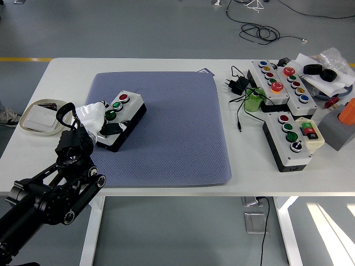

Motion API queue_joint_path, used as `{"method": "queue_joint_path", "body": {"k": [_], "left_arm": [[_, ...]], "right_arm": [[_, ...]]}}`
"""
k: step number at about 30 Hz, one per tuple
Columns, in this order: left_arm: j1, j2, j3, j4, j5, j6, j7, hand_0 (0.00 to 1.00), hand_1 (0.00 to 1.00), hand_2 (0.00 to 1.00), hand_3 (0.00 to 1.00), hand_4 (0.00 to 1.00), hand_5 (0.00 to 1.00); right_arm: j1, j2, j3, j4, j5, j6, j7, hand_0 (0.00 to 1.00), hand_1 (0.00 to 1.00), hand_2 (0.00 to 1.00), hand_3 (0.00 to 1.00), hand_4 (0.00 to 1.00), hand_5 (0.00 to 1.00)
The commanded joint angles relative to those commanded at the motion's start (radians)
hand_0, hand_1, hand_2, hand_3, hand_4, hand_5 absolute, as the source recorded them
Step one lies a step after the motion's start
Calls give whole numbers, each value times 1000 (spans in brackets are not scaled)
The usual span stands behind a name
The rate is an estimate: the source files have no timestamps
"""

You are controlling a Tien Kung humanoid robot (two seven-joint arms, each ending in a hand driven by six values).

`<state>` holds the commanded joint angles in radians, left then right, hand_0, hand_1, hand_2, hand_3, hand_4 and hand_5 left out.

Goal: Pick up the button,place it on the desk,press the button,press the button

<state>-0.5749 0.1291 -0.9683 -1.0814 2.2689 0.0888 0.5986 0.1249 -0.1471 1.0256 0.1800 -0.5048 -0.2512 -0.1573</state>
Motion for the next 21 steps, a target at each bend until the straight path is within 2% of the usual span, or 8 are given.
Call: {"method": "queue_joint_path", "body": {"k": [1, 6, 8, 9, 12, 16, 21], "left_arm": [[-1, 8, 7, -6, 0, 6, -16, 124, 216, 166, 313, 615, 2], [-17, 83, 72, -54, 0, 41, -155, 122, 221, 167, 319, 641, 2], [-30, 114, 99, -64, 0, 59, -233, 122, 221, 167, 319, 641, 2], [-32, 118, 103, -66, 0, 61, -257, 109, 218, 159, 314, 656, 2], [-60, 161, 142, -70, -20, 87, -369, 109, 218, 159, 314, 656, 2], [-102, 198, 188, -51, -36, 106, -517, 106, 219, 163, 311, 662, 2], [-140, 224, 249, -28, -53, 138, -699, 109, 223, 168, 311, 657, 2]], "right_arm": [[0, 0, 0, 0, 0, 0, 0, 787, 797, 817, 751, 412, 479], [0, 0, 1, 0, 0, 0, 0, 787, 797, 817, 751, 412, 479], [0, 0, 2, 0, -2, 1, 0, 787, 797, 817, 751, 412, 479], [0, 0, 2, 0, -2, 1, 0, 787, 797, 817, 751, 412, 479], [-1, -1, 2, 0, -2, 1, 0, 787, 797, 817, 751, 412, 479], [0, -1, 3, 0, -6, 0, -2, 787, 797, 817, 751, 412, 479], [1, 0, 0, 0, -2, -1, -3, 787, 797, 817, 751, 412, 479]]}}
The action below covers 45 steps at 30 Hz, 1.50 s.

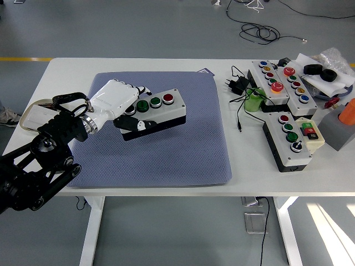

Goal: Pick up the button,place it on the desk,press the button,press the button

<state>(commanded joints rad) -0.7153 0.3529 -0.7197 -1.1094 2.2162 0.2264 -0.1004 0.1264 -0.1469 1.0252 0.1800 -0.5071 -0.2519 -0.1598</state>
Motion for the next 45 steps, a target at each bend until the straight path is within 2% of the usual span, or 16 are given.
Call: {"method": "queue_joint_path", "body": {"k": [3, 7, 10, 17, 18, 23, 24, 29, 30, 35, 36, 41, 42, 45], "left_arm": [[-10, 3, 34, 12, -18, 29, -60, 109, 223, 168, 311, 657, 2], [-13, 1, 71, 25, -35, 60, -94, 115, 220, 167, 309, 665, 2], [-19, -6, 101, 53, -30, 93, -92, 115, 220, 167, 309, 665, 2], [-27, -22, 118, 100, -39, 123, -97, 121, 219, 176, 313, 669, 2], [-28, -22, 119, 102, -39, 123, -98, 213, 282, 262, 339, 644, 2], [-52, -28, 154, 145, -55, 132, -113, 213, 282, 262, 339, 644, 2], [-59, -31, 164, 159, -61, 132, -119, 368, 457, 420, 392, 648, 2], [-71, -39, 183, 186, -63, 121, -126, 368, 457, 420, 392, 648, 2], [-72, -40, 185, 188, -60, 118, -126, 508, 549, 603, 693, 673, 2], [-77, -45, 194, 197, -55, 116, -123, 508, 549, 603, 693, 673, 2], [-77, -46, 194, 199, -52, 113, -121, 511, 554, 709, 821, 687, 2], [-78, -48, 195, 203, -57, 79, -114, 511, 554, 709, 821, 687, 2], [-78, -47, 196, 204, -81, 64, -119, 496, 626, 869, 941, 756, 63], [-73, -48, 190, 207, -102, 29, -118, 496, 626, 869, 941, 756, 63]], "right_arm": [[1, 0, 2, 0, -4, -1, -2, 787, 797, 817, 751, 412, 479], [1, 1, 2, 0, -3, -1, -2, 787, 797, 817, 751, 412, 479], [1, 1, 2, 0, -6, -1, -4, 787, 797, 817, 751, 412, 479], [1, 1, -1, 0, -7, 0, -5, 787, 797, 817, 751, 412, 479], [1, 1, -1, 0, -7, 0, -5, 787, 797, 817, 751, 412, 479], [2, 1, -3, 0, -5, 0, -5, 787, 797, 817, 751, 412, 479], [3, 1, -2, 0, -8, 0, -5, 787, 797, 817, 751, 412, 479], [4, 1, -1, 0, -8, 0, -5, 787, 797, 817, 751, 412, 479], [4, 1, 0, 0, -9, 0, -5, 787, 797, 817, 751, 412, 479], [4, 0, 1, 0, -10, 0, -4, 787, 797, 817, 751, 412, 479], [4, 0, 1, 0, -10, 0, -4, 787, 797, 817, 751, 412, 479], [2, 0, 2, 0, -11, 0, -4, 787, 797, 817, 751, 412, 479], [1, 0, 1, 0, -10, 0, -4, 787, 797, 817, 751, 412, 479], [0, 0, 2, 0, -9, -1, -3, 787, 797, 817, 751, 412, 479]]}}
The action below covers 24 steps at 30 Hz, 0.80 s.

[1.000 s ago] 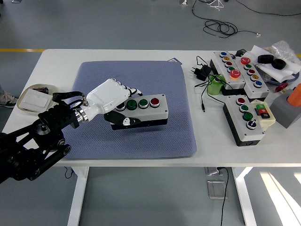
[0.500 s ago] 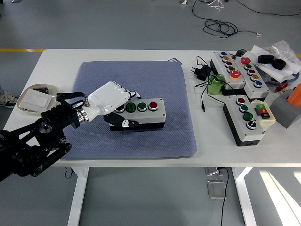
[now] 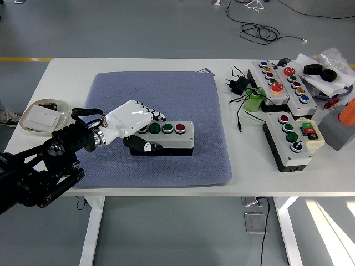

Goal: Pick up the button,place it on the desk,press the button,press the button

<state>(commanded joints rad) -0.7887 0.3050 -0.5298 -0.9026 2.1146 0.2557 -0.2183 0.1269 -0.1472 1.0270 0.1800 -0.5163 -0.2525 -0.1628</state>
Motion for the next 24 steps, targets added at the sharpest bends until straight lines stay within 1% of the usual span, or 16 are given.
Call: {"method": "queue_joint_path", "body": {"k": [2, 3, 4, 7, 8, 9, 11, 13, 14, 15, 16, 17, 19, 20, 21, 24], "left_arm": [[2, 1, -3, -3, -7, -10, 1, 496, 626, 869, 941, 756, 63], [5, 2, -6, -6, -13, -15, 1, 644, 777, 935, 998, 831, 167], [7, 6, -8, -17, -27, -32, 1, 644, 777, 935, 998, 831, 167], [12, 13, -18, -37, -45, -57, 0, 644, 777, 935, 998, 831, 167], [17, 19, -29, -56, -62, -76, 0, 644, 777, 935, 998, 831, 167], [18, 20, -33, -63, -67, -83, 0, 861, 907, 991, 998, 913, 263], [31, 31, -61, -107, -74, -102, 2, 861, 907, 991, 998, 913, 263], [37, 36, -76, -132, -75, -109, 4, 861, 907, 991, 998, 913, 263], [46, 42, -101, -164, -69, -112, 10, 861, 907, 991, 998, 913, 263], [52, 45, -119, -187, -67, -112, 14, 903, 930, 998, 998, 926, 278], [55, 46, -129, -200, -66, -112, 16, 903, 930, 998, 998, 926, 278], [60, 48, -140, -214, -66, -105, 22, 903, 930, 998, 998, 926, 278], [78, 53, -182, -265, -63, -71, 45, 903, 930, 998, 998, 926, 278], [82, 54, -193, -283, -61, -63, 50, 903, 930, 998, 998, 926, 278], [88, 56, -206, -304, -50, -48, 57, 741, 734, 813, 998, 763, 213], [100, 62, -231, -370, -1, -35, 78, 741, 734, 813, 998, 763, 213]], "right_arm": [[-1, 0, 1, 0, -1, 0, 0, 787, 797, 817, 751, 412, 479], [-1, 0, 2, 0, -2, 0, 0, 787, 797, 817, 751, 412, 479], [-2, 0, 2, 0, -2, 0, 0, 787, 797, 817, 751, 412, 479], [-3, 0, 4, 0, -5, -1, -1, 787, 797, 817, 751, 412, 479], [-5, 0, 4, 0, -4, -1, 0, 787, 797, 817, 751, 412, 479], [-5, 0, 4, 0, -4, -1, 0, 787, 797, 817, 751, 412, 479], [-7, 0, 4, 0, -4, -1, 0, 787, 797, 817, 751, 412, 479], [-8, 0, 4, 0, -4, -1, 0, 787, 797, 817, 751, 412, 479], [-9, 0, 4, 0, -5, -1, 0, 787, 797, 817, 751, 412, 479], [-9, 0, 4, 0, -5, -1, 0, 787, 797, 817, 751, 412, 479], [-9, 0, 4, 0, -6, -1, 0, 787, 797, 817, 751, 412, 479], [-9, 0, 4, 0, -5, -1, 0, 787, 797, 817, 751, 412, 479], [-8, 1, 3, 0, -2, -1, 1, 787, 797, 817, 751, 412, 479], [-8, 1, 3, 0, -1, -1, 1, 787, 797, 817, 751, 412, 479], [-8, 1, 2, 0, 0, -1, 2, 787, 797, 817, 751, 412, 479], [-6, 1, 2, 0, 1, -1, 2, 787, 797, 817, 751, 412, 479]]}}
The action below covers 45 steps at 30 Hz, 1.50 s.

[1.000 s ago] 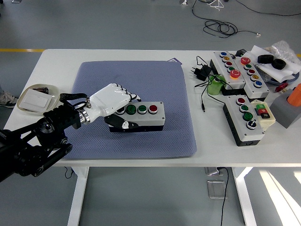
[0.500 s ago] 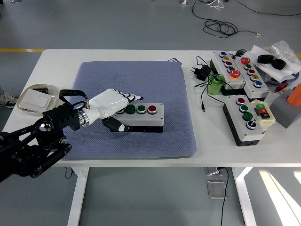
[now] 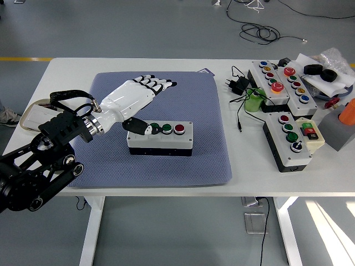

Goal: Pick up the button,place it on the desk,press the button,press the button

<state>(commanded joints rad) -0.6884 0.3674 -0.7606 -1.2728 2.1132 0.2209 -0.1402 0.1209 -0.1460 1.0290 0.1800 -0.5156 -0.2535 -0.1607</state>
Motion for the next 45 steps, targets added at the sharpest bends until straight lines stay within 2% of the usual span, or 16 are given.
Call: {"method": "queue_joint_path", "body": {"k": [2, 3, 4, 8, 9, 11, 14, 15, 17, 24, 29, 33, 45], "left_arm": [[3, 4, -15, -49, 47, -36, 13, 741, 734, 813, 998, 763, 213], [3, 5, -20, -70, 57, -67, 18, 67, 264, 311, 865, 645, 326], [3, 6, -21, -80, 61, -97, 20, 67, 264, 311, 865, 645, 326], [-7, 7, -11, -131, 31, -240, 87, 67, 264, 311, 865, 645, 326], [-7, 6, -10, -133, 26, -262, 96, 2, 103, 191, 815, 613, 417], [-7, 6, -9, -135, 24, -274, 100, 2, 103, 191, 815, 613, 417], [-14, 4, -2, -135, 14, -348, 145, 2, 103, 191, 815, 613, 417], [-15, 4, 0, -135, 13, -365, 153, 2, 89, 177, 808, 608, 454], [-17, 1, 8, -124, 21, -402, 177, 2, 89, 177, 808, 608, 454], [-13, 0, 5, -108, 33, -440, 199, 2, 73, 159, 798, 581, 431], [-9, 4, 10, -106, 28, -445, 200, 2, 66, 156, 784, 583, 439], [-2, -6, 6, -96, 45, -465, 216, 2, 58, 149, 767, 581, 442], [8, -17, 26, -72, 49, -478, 221, 2, 56, 144, 753, 579, 442]], "right_arm": [[1, 0, 0, 0, -1, 1, -1, 787, 797, 817, 751, 412, 479], [1, 0, -1, 0, -1, 1, -1, 787, 797, 817, 751, 412, 479], [1, 0, -1, 0, -2, 1, -1, 787, 797, 817, 751, 412, 479], [2, 0, 2, 0, -7, 2, -3, 787, 797, 817, 751, 412, 479], [3, 0, 2, 0, -8, 2, -2, 787, 797, 817, 751, 412, 479], [3, 0, 2, 0, -8, 2, -2, 787, 797, 817, 751, 412, 479], [3, -1, 4, 0, -9, 2, -2, 787, 797, 817, 751, 412, 479], [4, -1, 5, 0, -9, 1, -2, 787, 797, 817, 751, 412, 479], [5, -1, 3, 0, -7, 2, -1, 787, 797, 817, 751, 412, 479], [5, -1, 3, 0, -7, 2, -1, 787, 797, 817, 751, 412, 479], [5, -1, 2, 0, -8, 2, -2, 787, 797, 817, 751, 412, 479], [5, -1, 2, 0, -7, 2, -2, 787, 797, 817, 751, 412, 479], [5, 0, 5, 0, -7, 1, -2, 787, 797, 817, 751, 412, 479]]}}
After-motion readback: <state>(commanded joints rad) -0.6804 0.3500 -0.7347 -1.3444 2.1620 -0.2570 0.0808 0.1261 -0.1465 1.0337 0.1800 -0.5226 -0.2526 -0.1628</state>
